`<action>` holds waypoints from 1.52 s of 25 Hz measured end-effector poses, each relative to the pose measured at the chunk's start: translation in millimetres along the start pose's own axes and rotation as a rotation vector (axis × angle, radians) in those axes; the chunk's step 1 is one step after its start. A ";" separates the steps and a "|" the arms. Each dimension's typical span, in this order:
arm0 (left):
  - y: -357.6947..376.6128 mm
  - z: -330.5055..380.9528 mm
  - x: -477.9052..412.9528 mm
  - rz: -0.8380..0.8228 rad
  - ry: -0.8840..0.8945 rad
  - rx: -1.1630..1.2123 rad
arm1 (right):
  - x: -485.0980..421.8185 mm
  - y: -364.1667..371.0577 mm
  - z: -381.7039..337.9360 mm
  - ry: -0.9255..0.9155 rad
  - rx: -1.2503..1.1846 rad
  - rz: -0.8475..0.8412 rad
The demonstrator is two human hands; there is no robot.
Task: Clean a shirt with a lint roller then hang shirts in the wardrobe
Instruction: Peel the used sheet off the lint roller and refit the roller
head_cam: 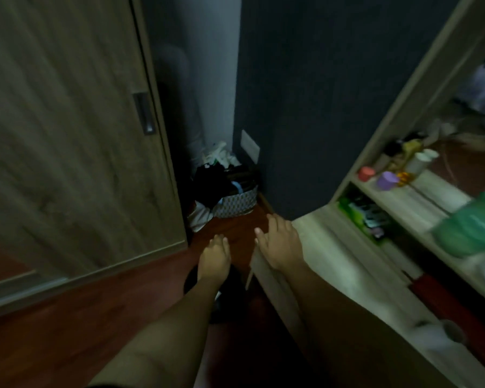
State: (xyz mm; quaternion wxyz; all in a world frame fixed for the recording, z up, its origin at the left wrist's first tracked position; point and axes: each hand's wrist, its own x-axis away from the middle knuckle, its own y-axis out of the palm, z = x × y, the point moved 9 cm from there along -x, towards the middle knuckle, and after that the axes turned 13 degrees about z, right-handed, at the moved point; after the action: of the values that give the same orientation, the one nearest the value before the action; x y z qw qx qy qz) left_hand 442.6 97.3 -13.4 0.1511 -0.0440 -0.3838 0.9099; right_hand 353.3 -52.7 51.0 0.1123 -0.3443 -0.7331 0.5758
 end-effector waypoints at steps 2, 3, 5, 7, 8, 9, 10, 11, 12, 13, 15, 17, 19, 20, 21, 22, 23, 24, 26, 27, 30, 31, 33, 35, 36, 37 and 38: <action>18.1 39.5 35.5 -0.020 0.090 0.000 | 18.0 -24.6 31.5 -0.001 0.004 0.022; 25.0 52.7 50.6 0.002 0.114 0.015 | 26.6 -37.8 51.2 0.005 0.024 0.012; 44.7 68.3 83.5 0.016 0.121 0.035 | 47.9 -57.8 93.2 -0.010 0.051 0.019; 74.9 87.3 123.6 0.000 0.119 0.048 | 72.2 -75.2 128.7 -0.038 0.059 0.010; 89.0 102.5 143.3 -0.006 0.135 0.059 | 82.1 -84.0 148.9 -0.053 0.060 0.018; 103.4 117.0 162.3 -0.019 0.160 0.064 | 91.4 -91.8 169.4 -0.059 0.065 0.014; 118.3 127.0 180.0 -0.033 0.173 0.059 | 100.2 -98.6 188.9 -0.067 0.072 0.007; 131.0 132.9 193.7 -0.047 0.178 0.052 | 106.6 -104.5 203.0 -0.075 0.083 -0.005; 142.4 137.6 206.3 -0.068 0.181 0.042 | 111.4 -110.0 215.4 -0.088 0.083 0.004; 154.6 143.1 222.0 -0.088 0.185 0.029 | 117.9 -115.8 230.9 -0.096 0.086 -0.003; 173.1 150.4 253.7 -0.128 0.196 0.008 | 130.8 -123.3 258.4 -0.121 0.085 -0.016; 184.4 157.4 278.9 -0.139 0.207 -0.001 | 141.4 -128.7 284.3 -0.131 0.091 -0.036; 195.2 162.9 297.9 -0.163 0.258 -0.005 | 149.4 -131.4 306.1 -0.132 0.065 -0.039; 203.2 164.0 307.3 -0.199 0.311 -0.001 | 152.7 -129.3 315.8 -0.134 0.056 -0.044; 212.5 165.0 317.6 -0.250 0.374 -0.014 | 157.1 -125.6 325.0 -0.142 0.058 -0.058; 221.0 165.3 328.0 -0.305 0.448 -0.057 | 162.3 -120.5 330.6 -0.157 0.066 -0.083; 229.1 162.4 337.3 -0.364 0.508 -0.117 | 167.5 -114.1 333.5 -0.178 0.070 -0.111; 237.1 157.3 345.5 -0.418 0.553 -0.174 | 171.3 -107.6 336.0 -0.198 0.066 -0.137; 252.1 148.5 359.9 -0.510 0.630 -0.293 | 176.5 -96.5 339.4 -0.211 0.047 -0.189; 256.5 146.0 365.5 -0.544 0.672 -0.348 | 176.3 -94.6 338.9 -0.211 0.033 -0.200; 261.1 143.0 367.5 -0.553 0.672 -0.422 | 173.9 -92.2 339.8 -0.213 -0.009 -0.196; 264.9 141.6 367.6 -0.572 0.677 -0.457 | 173.7 -91.8 340.5 -0.211 -0.027 -0.196; 267.0 150.7 365.6 -0.505 0.771 -0.485 | 172.9 -90.4 341.0 -0.234 -0.047 -0.213; 262.1 153.6 358.2 -0.445 0.717 -0.507 | 172.3 -89.1 342.4 -0.257 -0.032 -0.279; 259.2 153.8 353.5 -0.437 0.642 -0.440 | 171.3 -89.8 344.5 -0.241 -0.038 -0.304; 251.8 156.9 349.7 -0.417 0.553 -0.318 | 169.6 -93.7 346.7 -0.198 -0.077 -0.299; 241.9 162.5 344.5 -0.373 0.475 -0.157 | 167.4 -102.2 348.7 -0.128 -0.165 -0.256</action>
State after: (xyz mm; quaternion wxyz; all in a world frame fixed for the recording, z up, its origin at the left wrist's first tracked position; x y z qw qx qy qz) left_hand 24.9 -67.2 -59.2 0.3972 -0.1955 -0.4082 0.7983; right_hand -4.2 -224.2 -2.4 0.1092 -0.2185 -0.8216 0.5151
